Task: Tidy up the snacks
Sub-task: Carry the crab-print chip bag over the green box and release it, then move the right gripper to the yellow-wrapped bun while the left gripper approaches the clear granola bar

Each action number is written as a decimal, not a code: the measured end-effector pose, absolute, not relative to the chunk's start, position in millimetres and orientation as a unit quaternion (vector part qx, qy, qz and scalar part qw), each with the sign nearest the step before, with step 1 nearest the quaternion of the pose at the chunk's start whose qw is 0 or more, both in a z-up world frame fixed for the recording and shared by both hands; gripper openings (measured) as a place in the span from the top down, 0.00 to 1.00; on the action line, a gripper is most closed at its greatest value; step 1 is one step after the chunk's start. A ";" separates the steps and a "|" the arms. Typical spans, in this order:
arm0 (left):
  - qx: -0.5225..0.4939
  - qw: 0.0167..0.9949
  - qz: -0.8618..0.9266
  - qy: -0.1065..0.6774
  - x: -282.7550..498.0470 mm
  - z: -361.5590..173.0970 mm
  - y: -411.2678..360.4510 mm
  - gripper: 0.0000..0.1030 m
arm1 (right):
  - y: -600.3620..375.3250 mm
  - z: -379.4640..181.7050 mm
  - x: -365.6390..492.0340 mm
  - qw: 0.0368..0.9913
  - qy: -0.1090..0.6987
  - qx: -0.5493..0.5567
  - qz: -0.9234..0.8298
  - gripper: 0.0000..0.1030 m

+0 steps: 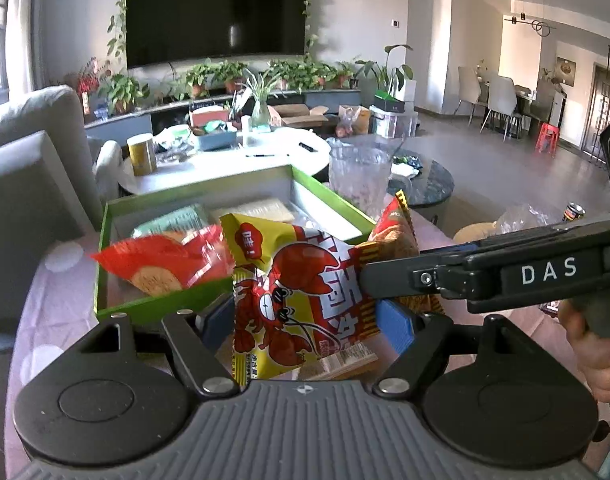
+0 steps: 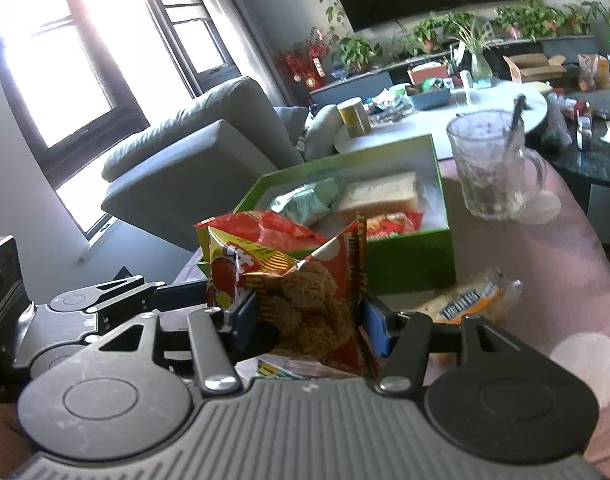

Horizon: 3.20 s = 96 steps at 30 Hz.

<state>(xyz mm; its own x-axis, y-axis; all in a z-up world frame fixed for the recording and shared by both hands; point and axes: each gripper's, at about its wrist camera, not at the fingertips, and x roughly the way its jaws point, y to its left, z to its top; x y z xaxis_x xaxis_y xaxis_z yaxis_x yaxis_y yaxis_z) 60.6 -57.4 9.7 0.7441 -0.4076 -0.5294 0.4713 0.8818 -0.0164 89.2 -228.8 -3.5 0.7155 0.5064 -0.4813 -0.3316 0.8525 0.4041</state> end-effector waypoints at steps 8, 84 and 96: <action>0.070 0.943 -0.222 0.239 67.8 29.2 -53.0 0.29 | -219.5 17.1 100.2 0.923 0.276 0.128 0.234 0.43; 0.031 0.948 -0.121 0.291 94.3 -13.1 13.7 0.04 | -239.3 -1.0 117.8 0.920 0.283 0.152 0.224 0.43; 0.082 0.935 -0.128 0.319 48.9 -47.5 -5.8 0.04 | -246.1 -31.8 79.6 0.920 0.315 0.131 0.194 0.43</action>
<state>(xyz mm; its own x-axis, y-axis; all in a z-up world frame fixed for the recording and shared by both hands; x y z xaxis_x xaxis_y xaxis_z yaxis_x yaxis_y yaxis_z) 48.9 -5.8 -47.5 0.7634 -0.1869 -0.6182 0.2919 0.9537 0.0721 79.6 -246.1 -31.8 0.7266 0.4390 -0.5284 -0.2745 0.8907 0.3624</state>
